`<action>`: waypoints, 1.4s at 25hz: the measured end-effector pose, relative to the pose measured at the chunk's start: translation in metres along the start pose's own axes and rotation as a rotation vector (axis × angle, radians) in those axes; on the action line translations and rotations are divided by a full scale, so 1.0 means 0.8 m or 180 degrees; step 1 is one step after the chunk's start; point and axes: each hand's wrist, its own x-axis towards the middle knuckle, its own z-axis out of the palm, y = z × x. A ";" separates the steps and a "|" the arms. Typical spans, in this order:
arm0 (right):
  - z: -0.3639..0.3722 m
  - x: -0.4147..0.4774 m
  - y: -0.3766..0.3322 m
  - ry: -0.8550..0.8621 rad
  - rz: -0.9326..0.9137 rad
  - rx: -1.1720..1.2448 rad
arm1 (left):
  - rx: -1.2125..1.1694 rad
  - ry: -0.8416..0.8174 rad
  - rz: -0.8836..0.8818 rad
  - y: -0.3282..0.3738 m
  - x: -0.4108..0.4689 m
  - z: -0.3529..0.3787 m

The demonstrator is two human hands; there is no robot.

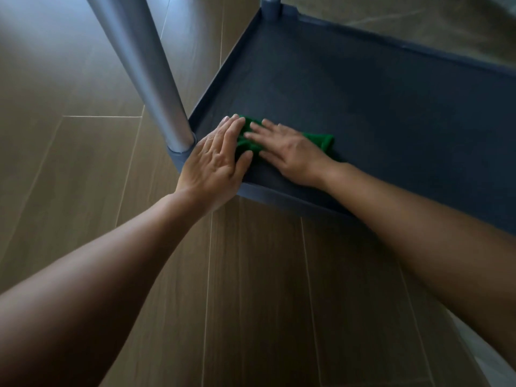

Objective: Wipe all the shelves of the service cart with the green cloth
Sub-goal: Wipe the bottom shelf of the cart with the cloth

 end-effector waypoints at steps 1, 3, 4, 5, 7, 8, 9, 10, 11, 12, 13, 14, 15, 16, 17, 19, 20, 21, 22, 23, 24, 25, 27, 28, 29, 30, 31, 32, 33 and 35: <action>0.002 -0.014 -0.007 -0.0084 -0.0171 0.0005 | -0.0007 -0.0025 -0.0062 0.001 0.001 0.002; 0.001 -0.028 -0.012 -0.0232 -0.0425 -0.0062 | 0.0122 -0.0030 -0.0068 0.002 0.001 0.005; -0.001 -0.027 -0.011 -0.0251 -0.0484 -0.0083 | 0.0197 -0.0035 -0.0037 0.003 0.000 0.006; -0.003 -0.022 -0.009 -0.0253 -0.0485 -0.0088 | 0.0260 -0.0051 -0.0002 0.003 0.000 0.006; -0.001 -0.005 -0.006 -0.0211 -0.0397 -0.0076 | 0.0341 -0.0098 0.0038 0.000 0.001 0.007; 0.000 0.008 -0.003 -0.0165 -0.0328 -0.0090 | 0.0352 -0.0128 0.0048 -0.001 0.002 0.007; 0.002 0.023 -0.001 -0.0105 -0.0246 -0.0121 | 0.0356 -0.0167 0.0062 -0.002 0.003 0.008; 0.003 0.043 0.003 -0.0033 -0.0134 -0.0160 | 0.0370 -0.0200 0.0076 -0.003 0.003 0.008; 0.004 0.065 0.006 0.0021 0.0019 -0.0208 | 0.0402 -0.0213 0.0088 -0.004 0.003 0.009; 0.002 0.089 0.009 0.0043 0.0220 -0.0261 | 0.0431 -0.0207 0.0103 -0.004 0.003 0.010; 0.001 0.112 0.012 0.0034 0.0439 -0.0312 | 0.0443 -0.0195 0.0113 -0.003 0.002 0.012; -0.001 0.131 0.014 0.0034 0.0644 -0.0340 | 0.0438 -0.0190 0.0109 -0.002 0.002 0.013; -0.001 0.144 0.015 0.0048 0.0783 -0.0361 | 0.0422 -0.0181 0.0093 -0.002 0.003 0.014; 0.000 0.151 0.015 0.0076 0.0814 -0.0382 | 0.0397 -0.0157 0.0064 -0.003 0.004 0.014; 0.002 0.151 0.014 0.0072 0.0761 -0.0402 | 0.0364 -0.0124 0.0029 -0.003 0.005 0.013; 0.005 0.135 0.003 -0.0057 0.0467 -0.0577 | 0.0286 -0.0067 -0.0022 0.000 0.005 0.012; 0.008 0.119 -0.006 -0.0152 0.0260 -0.0679 | 0.0241 -0.0041 -0.0055 0.003 0.004 0.011; 0.014 0.101 -0.015 -0.0227 0.0017 -0.0699 | 0.0184 -0.0014 -0.0102 0.006 0.002 0.010; 0.020 0.080 -0.026 -0.0225 -0.0172 -0.0542 | 0.0108 0.0008 -0.0146 0.009 -0.001 0.010; 0.021 0.060 -0.038 -0.0193 -0.0265 -0.0287 | 0.0026 0.0012 -0.0167 0.012 -0.002 0.008; 0.021 0.044 -0.045 -0.0151 -0.0328 0.0022 | -0.0057 -0.0010 -0.0176 0.014 -0.004 0.005; 0.019 0.034 -0.049 -0.0167 -0.0377 0.0138 | -0.0140 -0.0055 -0.0183 0.015 -0.005 0.002; 0.015 0.026 -0.049 -0.0233 -0.0387 0.0048 | -0.0232 -0.0167 -0.0192 0.014 -0.005 -0.002; 0.013 0.029 -0.047 -0.0246 -0.0361 0.0000 | -0.0203 -0.0217 -0.0185 0.012 -0.005 -0.002; 0.013 0.036 -0.042 -0.0249 -0.0307 -0.0034 | -0.0148 -0.0249 -0.0173 0.011 -0.004 -0.003; 0.015 0.047 -0.036 -0.0242 -0.0269 -0.0145 | -0.0095 -0.0254 -0.0166 0.010 -0.003 -0.003; 0.016 0.059 -0.032 -0.0264 -0.0221 -0.0299 | -0.0049 -0.0239 -0.0164 0.008 -0.001 -0.003; 0.018 0.072 -0.028 -0.0316 -0.0211 -0.0554 | -0.0005 -0.0229 -0.0161 0.007 0.000 -0.002; 0.017 0.086 -0.023 -0.0367 -0.0145 -0.0748 | 0.0031 -0.0232 -0.0147 0.006 0.000 -0.001; 0.012 0.110 -0.016 -0.0276 0.0266 -0.0614 | 0.0044 -0.0257 -0.0107 0.005 0.001 0.001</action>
